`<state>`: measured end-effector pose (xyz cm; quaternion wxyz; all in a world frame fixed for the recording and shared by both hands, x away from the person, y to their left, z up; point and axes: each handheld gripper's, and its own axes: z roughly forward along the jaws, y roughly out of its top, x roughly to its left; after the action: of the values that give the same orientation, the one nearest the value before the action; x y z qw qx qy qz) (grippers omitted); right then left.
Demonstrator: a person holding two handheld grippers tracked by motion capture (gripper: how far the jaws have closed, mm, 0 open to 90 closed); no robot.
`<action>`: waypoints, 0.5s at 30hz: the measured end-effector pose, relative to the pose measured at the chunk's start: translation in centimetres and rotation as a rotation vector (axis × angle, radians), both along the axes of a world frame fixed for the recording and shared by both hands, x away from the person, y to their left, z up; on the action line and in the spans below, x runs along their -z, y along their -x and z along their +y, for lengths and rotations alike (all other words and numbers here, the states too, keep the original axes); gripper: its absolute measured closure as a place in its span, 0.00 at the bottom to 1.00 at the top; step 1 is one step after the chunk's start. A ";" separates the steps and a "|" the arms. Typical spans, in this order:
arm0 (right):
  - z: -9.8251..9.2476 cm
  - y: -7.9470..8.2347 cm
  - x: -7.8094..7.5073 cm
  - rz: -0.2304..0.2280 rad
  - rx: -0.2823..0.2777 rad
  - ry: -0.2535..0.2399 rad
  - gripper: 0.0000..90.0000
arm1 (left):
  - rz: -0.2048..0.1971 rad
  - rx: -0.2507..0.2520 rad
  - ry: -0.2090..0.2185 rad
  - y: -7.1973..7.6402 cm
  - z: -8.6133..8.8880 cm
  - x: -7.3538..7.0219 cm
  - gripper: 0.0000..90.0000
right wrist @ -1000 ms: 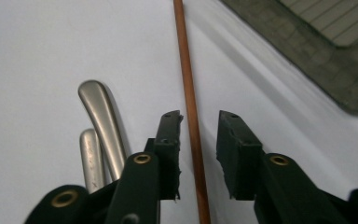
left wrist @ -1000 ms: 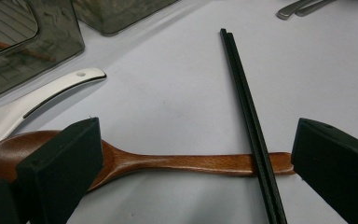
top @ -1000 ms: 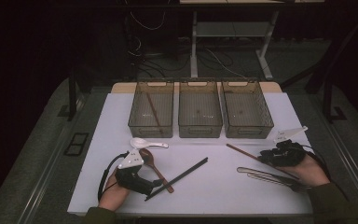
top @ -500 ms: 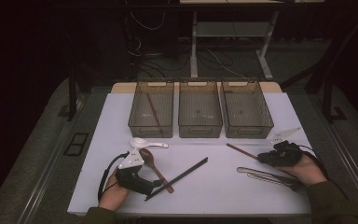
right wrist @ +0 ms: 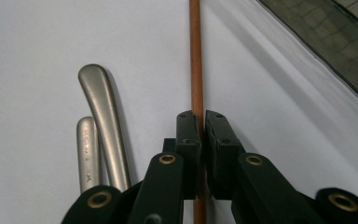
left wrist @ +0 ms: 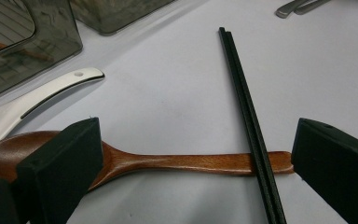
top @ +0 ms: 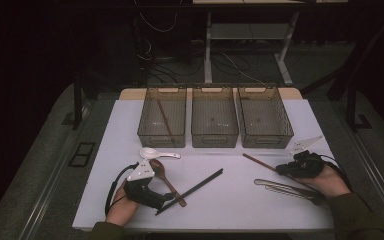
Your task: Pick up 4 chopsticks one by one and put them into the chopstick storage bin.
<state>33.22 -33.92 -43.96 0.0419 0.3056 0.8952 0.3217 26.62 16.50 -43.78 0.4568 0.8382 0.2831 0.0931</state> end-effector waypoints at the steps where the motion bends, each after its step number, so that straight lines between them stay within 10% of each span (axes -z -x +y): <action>1: -0.1 0.0 -0.1 0.000 0.000 -0.006 0.94 | 0.000 0.000 0.000 0.0 0.0 0.0 0.01; 15: -0.6 0.2 -1.3 -0.024 0.010 -0.053 0.94 | 0.000 0.002 -0.002 0.0 0.0 0.0 0.01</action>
<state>33.02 -34.55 -42.70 0.0463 0.3073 0.8842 0.3488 26.62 16.49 -43.78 0.4560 0.8389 0.2823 0.0929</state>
